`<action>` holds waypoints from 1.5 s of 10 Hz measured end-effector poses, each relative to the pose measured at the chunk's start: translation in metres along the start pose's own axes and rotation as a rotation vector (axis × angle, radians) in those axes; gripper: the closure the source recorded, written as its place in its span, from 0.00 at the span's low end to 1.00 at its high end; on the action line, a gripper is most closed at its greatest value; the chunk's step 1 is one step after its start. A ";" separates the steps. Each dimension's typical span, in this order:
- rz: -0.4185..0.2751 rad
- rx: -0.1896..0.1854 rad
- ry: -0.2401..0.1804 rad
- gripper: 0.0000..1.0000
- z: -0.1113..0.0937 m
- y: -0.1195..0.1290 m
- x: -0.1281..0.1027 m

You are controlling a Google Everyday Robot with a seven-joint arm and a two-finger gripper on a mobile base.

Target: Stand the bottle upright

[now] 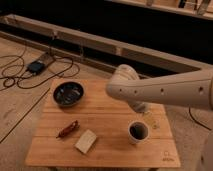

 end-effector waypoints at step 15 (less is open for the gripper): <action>0.032 0.070 0.099 0.20 0.011 -0.157 0.023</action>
